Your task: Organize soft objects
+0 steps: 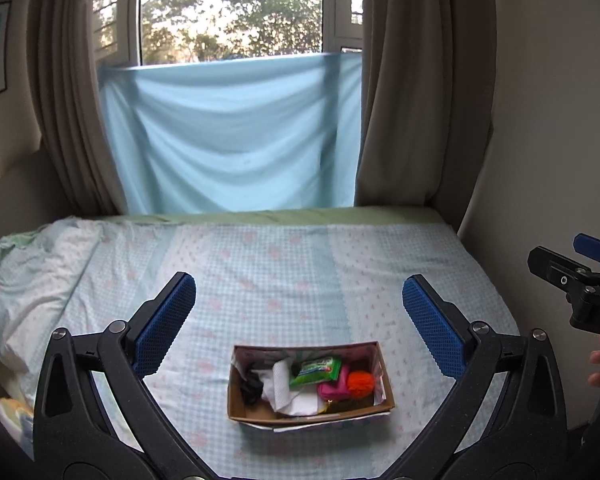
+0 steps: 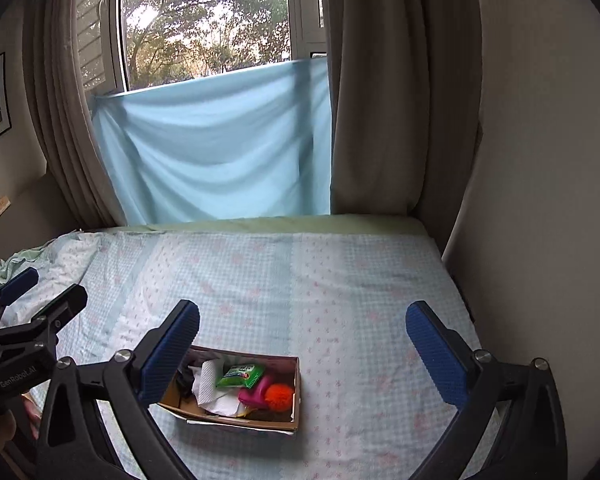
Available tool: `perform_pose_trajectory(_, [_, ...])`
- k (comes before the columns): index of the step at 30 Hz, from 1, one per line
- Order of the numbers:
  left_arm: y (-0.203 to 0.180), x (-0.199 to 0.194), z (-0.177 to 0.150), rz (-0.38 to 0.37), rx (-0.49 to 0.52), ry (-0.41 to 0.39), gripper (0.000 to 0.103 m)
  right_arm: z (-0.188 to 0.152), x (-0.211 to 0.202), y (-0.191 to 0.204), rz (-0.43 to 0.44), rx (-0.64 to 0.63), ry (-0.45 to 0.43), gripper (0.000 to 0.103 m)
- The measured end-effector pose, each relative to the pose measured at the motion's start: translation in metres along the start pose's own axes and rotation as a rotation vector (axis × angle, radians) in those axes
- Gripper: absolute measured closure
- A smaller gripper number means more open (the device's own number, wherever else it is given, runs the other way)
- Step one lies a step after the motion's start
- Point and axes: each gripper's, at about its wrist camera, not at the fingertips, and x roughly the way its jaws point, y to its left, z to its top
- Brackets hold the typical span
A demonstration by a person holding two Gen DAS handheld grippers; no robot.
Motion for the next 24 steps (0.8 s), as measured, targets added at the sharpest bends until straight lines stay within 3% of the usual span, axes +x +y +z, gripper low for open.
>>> perform_pose_trajectory(5, [-0.014, -0.027, 0.001, 0.011, 0.009, -0.075, 0.000, -0.009, -0.018, -0.006, -0.038, -0.016, -0.057, 0.000])
perform_pose_trajectory(24, [-0.029, -0.042, -0.015, 0.021, 0.014, -0.094, 0.000, -0.013, -0.032, -0.018, -0.044, -0.007, -0.112, 0.000])
